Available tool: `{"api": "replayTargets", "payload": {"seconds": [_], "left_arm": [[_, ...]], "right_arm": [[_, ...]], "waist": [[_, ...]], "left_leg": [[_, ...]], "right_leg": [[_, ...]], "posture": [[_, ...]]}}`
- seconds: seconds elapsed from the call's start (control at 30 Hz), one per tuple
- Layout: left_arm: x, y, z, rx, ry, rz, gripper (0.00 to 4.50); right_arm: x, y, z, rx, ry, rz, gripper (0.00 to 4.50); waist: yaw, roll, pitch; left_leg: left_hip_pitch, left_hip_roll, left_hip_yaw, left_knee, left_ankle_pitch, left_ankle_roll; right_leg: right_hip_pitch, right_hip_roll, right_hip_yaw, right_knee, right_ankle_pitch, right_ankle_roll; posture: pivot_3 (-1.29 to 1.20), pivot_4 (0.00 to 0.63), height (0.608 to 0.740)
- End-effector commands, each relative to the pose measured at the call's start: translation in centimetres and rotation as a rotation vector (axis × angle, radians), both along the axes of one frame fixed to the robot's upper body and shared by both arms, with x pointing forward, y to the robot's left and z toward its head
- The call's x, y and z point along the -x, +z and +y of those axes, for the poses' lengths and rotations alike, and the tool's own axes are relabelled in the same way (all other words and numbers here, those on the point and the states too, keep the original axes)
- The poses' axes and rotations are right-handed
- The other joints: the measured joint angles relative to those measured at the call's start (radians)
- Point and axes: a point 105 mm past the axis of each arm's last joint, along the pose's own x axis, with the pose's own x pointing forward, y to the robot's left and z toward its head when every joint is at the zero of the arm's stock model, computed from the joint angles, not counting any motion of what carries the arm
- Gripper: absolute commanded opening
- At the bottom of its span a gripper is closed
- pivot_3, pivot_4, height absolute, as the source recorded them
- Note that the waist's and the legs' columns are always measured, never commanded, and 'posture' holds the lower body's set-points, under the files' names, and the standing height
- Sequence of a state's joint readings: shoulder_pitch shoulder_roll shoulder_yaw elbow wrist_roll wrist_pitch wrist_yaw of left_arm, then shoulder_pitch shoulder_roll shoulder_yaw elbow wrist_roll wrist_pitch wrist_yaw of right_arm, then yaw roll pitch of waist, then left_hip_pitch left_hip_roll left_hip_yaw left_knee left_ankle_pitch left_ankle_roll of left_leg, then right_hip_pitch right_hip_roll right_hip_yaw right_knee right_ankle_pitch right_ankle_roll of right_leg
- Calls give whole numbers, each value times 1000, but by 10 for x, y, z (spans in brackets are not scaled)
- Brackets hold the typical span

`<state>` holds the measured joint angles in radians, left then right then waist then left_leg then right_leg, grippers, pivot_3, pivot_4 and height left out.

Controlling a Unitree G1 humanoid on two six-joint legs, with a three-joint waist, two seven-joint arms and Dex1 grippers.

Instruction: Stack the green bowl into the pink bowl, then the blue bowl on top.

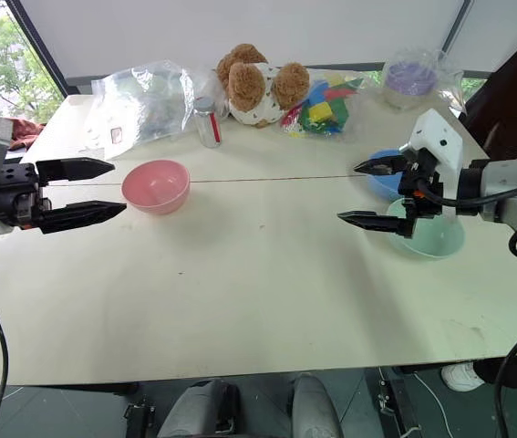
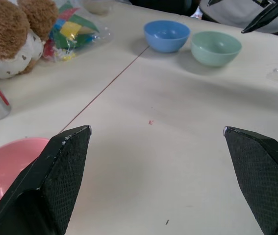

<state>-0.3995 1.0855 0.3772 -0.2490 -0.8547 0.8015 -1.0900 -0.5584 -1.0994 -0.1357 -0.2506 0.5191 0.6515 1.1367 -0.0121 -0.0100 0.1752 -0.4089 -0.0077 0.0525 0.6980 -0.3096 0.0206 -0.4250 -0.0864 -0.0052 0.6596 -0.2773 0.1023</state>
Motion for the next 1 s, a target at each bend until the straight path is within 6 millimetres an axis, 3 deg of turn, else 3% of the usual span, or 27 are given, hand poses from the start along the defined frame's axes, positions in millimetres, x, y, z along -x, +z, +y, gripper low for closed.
{"api": "replayTargets", "payload": {"seconds": [0.03, 1.0], "left_arm": [[-1, 10, 1, -5, 8, -45, 4470], [-6, 0, -2, -83, 7, -102, 4470]], "right_arm": [[2, 15, 0, 2, 1, -56, 4500], [-7, 19, 4, -12, 4, -83, 4500]], "waist": [[1, 0, 0], [-1, 0, 0]], "left_leg": [[0, 0, 0, 0, 0, 0], [0, 0, 0, 0, 0, 0]], "right_leg": [[0, 0, 0, 0, 0, 0], [0, 0, 0, 0, 0, 0]], "posture": [[0, 150, 740], [0, 150, 740]]}}
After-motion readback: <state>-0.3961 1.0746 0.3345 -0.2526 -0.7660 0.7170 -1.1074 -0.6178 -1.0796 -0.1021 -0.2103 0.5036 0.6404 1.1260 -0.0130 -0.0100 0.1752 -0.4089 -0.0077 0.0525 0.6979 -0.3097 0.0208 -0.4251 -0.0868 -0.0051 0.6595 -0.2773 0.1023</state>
